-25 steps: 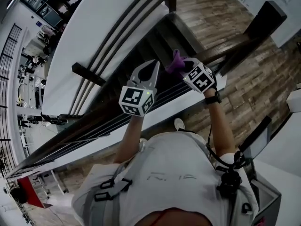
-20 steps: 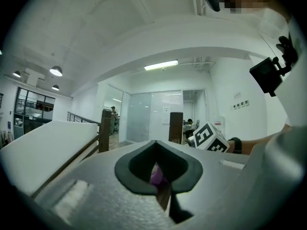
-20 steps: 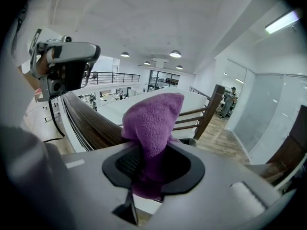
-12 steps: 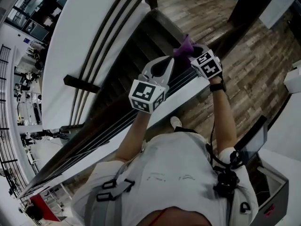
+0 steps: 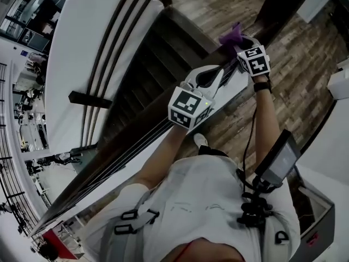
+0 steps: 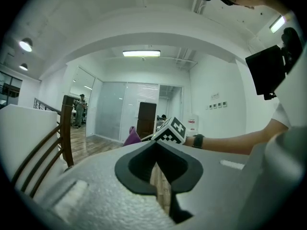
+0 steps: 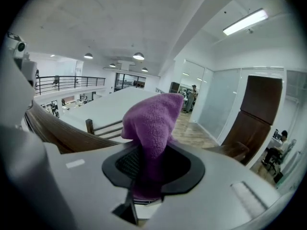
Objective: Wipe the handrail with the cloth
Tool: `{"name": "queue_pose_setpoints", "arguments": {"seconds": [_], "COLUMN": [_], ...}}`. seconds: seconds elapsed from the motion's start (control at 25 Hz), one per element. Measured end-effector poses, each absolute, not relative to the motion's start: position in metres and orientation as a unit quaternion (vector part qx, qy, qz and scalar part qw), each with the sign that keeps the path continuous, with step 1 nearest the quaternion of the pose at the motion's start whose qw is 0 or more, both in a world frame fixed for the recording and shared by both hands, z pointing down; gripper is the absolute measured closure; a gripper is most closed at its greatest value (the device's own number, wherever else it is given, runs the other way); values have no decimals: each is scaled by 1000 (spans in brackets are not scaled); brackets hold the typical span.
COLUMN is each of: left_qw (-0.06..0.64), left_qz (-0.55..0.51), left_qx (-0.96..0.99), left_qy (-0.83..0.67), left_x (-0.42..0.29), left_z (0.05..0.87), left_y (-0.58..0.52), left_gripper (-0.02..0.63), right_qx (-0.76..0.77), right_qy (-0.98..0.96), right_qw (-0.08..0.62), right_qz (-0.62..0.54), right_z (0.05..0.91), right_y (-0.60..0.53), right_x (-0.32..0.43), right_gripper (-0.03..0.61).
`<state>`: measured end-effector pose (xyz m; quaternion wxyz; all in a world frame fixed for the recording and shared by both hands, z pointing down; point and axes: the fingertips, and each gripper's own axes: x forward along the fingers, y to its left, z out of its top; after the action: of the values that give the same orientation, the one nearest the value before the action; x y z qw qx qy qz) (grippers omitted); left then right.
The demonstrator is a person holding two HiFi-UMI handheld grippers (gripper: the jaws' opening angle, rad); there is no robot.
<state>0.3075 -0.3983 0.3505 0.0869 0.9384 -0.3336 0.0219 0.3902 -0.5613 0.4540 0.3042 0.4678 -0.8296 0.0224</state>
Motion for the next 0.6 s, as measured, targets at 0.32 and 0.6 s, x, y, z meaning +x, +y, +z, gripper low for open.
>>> {"name": "queue_pose_setpoints", "arguments": {"seconds": [0.32, 0.6], "left_qw": [97, 94], "left_qz": [23, 30], "left_qx": [941, 939], "left_qy": [-324, -330], "left_x": [341, 367], "left_z": [355, 363], "left_y": [-420, -421], "left_gripper": [614, 614], "right_qx": [529, 595], "right_qy": [-797, -757], "right_qw": [289, 269], "right_qz": [31, 20], "right_z": [449, 448], "right_y": [-611, -647], "right_x": [459, 532], "right_gripper": [469, 469]}}
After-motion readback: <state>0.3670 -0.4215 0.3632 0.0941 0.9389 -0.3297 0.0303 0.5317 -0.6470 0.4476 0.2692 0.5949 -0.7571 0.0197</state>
